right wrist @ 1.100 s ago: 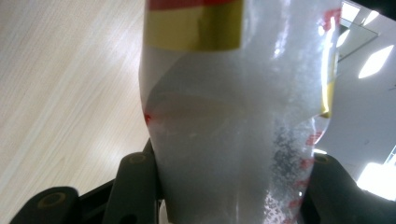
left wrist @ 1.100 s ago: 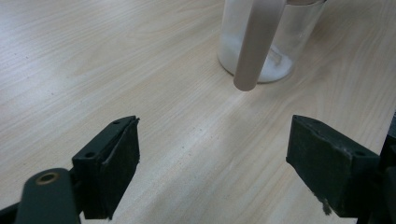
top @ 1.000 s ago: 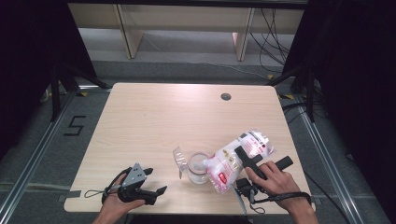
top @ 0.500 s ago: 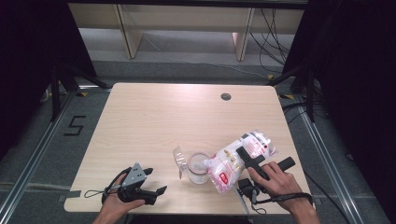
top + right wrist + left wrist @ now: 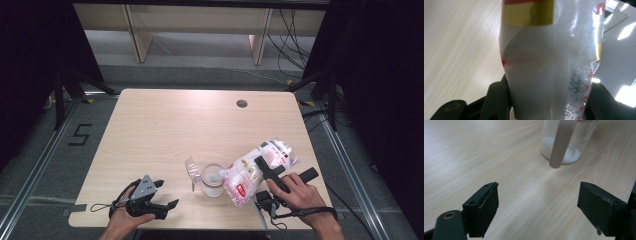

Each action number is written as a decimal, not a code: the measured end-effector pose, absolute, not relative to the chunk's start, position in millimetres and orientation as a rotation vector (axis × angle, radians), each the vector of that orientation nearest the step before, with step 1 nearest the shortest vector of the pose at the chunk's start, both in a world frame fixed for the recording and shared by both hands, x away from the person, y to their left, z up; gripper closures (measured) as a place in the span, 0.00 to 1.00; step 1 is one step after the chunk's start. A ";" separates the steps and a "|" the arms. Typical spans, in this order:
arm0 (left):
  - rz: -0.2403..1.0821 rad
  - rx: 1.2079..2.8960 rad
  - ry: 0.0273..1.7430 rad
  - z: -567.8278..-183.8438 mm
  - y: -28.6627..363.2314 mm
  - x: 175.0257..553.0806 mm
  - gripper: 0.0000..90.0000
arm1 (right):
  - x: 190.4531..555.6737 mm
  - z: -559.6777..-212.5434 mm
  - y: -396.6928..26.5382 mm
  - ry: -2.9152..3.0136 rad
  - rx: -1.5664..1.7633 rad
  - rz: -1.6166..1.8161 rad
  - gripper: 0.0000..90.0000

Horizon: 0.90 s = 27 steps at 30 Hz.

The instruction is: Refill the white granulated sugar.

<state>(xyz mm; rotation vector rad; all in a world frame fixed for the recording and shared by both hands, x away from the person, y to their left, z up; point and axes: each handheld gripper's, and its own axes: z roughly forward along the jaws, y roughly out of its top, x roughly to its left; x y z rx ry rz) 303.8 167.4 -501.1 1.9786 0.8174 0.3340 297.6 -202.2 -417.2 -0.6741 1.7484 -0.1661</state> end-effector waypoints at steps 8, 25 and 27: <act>0.344 1.993 0.806 -500.4 168.1 303.7 0.19 | 296.6 -417.2 -200.8 1.764 -0.683 -0.196 0.64; 0.343 1.990 0.806 -500.3 168.0 303.7 0.19 | 295.4 -414.8 -196.4 1.746 -0.692 -0.195 0.64; 0.345 1.990 0.805 -500.2 168.2 303.8 0.19 | 295.2 -414.1 -196.2 1.743 -0.699 -0.195 0.64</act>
